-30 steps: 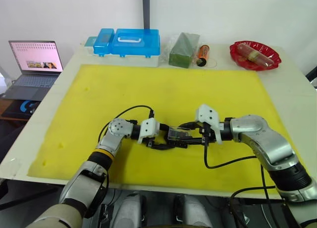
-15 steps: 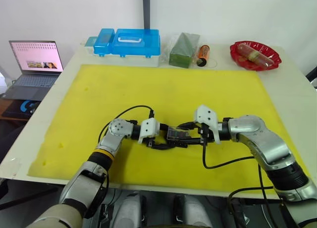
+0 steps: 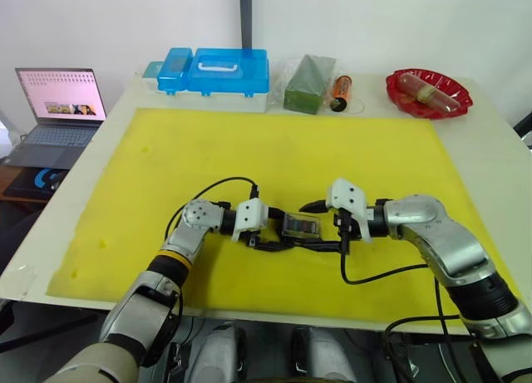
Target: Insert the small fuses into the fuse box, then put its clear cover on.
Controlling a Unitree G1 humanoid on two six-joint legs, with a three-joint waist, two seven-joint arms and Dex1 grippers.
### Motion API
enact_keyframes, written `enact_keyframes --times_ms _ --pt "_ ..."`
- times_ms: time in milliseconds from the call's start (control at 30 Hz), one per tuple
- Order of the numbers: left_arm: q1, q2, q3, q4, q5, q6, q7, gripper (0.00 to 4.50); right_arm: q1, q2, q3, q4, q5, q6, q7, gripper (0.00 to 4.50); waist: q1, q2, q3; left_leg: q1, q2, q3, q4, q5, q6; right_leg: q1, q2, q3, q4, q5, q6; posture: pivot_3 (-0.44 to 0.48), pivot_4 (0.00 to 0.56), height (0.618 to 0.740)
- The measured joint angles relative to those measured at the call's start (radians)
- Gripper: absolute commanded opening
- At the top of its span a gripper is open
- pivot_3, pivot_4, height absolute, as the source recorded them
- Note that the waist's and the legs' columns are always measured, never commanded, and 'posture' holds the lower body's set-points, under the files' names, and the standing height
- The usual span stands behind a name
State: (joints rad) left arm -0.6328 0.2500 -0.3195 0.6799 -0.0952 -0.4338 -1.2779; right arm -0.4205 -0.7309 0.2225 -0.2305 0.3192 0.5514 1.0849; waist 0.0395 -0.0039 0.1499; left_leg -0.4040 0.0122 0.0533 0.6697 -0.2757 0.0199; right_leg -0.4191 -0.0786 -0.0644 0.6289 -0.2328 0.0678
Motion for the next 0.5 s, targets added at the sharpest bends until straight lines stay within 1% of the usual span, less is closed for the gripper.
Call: enact_keyframes --times_ms 133,300,400,467,500 --pt "0.000 0.000 0.000 0.003 0.000 -0.008 0.000 2.78 -0.029 -0.005 -0.033 -0.007 0.024 0.019 0.002 4.46 0.000 0.000 0.000 0.000 0.000 0.000 0.000 0.000 0.000 0.000 0.000 0.000 0.000 0.000 0.000 0.000 0.150 0.740" --pt "0.006 0.002 0.000 -0.005 0.000 -0.009 0.004 2.78 -0.051 -0.004 -0.123 -0.099 0.134 0.127 -0.015 4.46 -0.001 0.000 0.000 0.000 0.000 0.000 0.000 0.000 0.000 0.000 -0.001 0.000 0.000 0.000 0.000 0.000 0.150 0.740" --pt "0.007 0.002 0.000 -0.006 0.000 -0.009 0.006 2.78 -0.082 0.008 -0.178 -0.144 0.199 0.164 -0.038 3.81 0.000 0.000 0.000 0.000 0.000 -0.001 0.000 0.000 0.000 0.000 -0.002 0.000 0.000 0.000 0.000 0.000 0.150 0.740" --pt "0.007 0.002 0.000 -0.006 0.000 -0.009 0.006 2.78 -0.080 0.023 -0.188 -0.161 0.214 0.155 -0.053 3.16 -0.001 0.000 0.000 0.000 0.000 0.000 0.000 0.000 0.000 0.000 -0.002 0.000 0.000 0.000 0.000 0.000 0.150 0.740" --pt "0.007 0.002 0.000 -0.007 0.000 -0.010 0.006 2.78 -0.072 0.028 -0.187 -0.166 0.214 0.144 -0.057 2.76 0.000 0.000 0.000 0.000 0.000 0.000 0.000 0.000 0.000 0.000 -0.002 0.000 0.000 0.000 0.000 0.000 0.150 0.740"
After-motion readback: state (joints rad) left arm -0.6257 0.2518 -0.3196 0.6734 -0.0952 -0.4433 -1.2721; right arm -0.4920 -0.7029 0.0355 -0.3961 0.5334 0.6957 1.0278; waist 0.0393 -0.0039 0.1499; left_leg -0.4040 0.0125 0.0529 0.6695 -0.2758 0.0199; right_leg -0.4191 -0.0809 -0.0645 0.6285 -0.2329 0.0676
